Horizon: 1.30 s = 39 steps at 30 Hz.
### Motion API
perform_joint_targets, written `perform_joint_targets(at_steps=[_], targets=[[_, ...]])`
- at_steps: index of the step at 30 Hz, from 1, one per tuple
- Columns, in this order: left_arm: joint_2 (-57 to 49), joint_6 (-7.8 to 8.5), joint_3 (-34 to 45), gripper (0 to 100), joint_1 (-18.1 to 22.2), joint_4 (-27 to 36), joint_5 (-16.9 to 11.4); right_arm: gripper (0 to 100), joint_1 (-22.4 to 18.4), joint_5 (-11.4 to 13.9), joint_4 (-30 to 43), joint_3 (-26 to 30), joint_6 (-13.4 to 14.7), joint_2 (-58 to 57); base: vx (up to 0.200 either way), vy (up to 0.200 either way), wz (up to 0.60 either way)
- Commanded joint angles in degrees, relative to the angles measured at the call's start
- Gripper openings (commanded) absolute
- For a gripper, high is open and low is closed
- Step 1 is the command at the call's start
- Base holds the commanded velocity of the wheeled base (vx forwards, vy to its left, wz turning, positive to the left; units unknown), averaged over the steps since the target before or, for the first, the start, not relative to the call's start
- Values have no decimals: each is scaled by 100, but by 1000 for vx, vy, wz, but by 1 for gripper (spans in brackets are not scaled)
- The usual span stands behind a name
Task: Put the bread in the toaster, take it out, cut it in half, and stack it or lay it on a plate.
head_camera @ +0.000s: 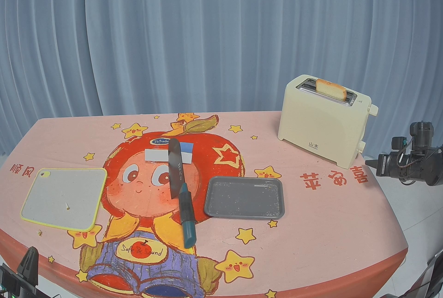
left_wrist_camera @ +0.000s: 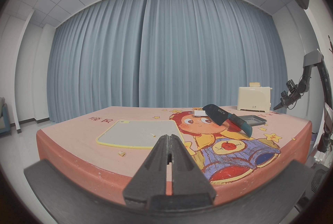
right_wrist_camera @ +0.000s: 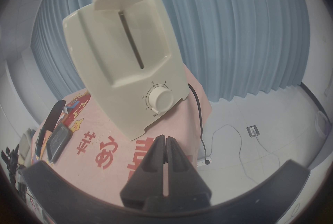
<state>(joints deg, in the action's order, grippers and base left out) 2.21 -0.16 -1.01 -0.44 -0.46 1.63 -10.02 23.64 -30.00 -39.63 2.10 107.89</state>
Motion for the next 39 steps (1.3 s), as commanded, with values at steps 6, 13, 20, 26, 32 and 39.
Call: perform_joint_targets(at_steps=[6,13,20,26,32,39], targets=[[-1,-2,101,0,0,-6,4,0,53,-17,3,-308,537,189,0,0,0],[8,-11,101,0,0,-6,4,0,62,-17,3,-335,546,242,0,0,0],[-1,-11,101,0,0,-6,4,0,106,-17,-6,-387,555,356,0,0,0],[-1,-11,101,0,0,-6,4,0,114,-26,-6,-484,555,417,0,0,0],[-1,-2,101,0,0,-6,4,0,158,-17,-6,-493,555,426,0,0,0],[-1,-2,101,0,0,-6,4,0,185,-26,-6,-484,555,382,0,0,0]])
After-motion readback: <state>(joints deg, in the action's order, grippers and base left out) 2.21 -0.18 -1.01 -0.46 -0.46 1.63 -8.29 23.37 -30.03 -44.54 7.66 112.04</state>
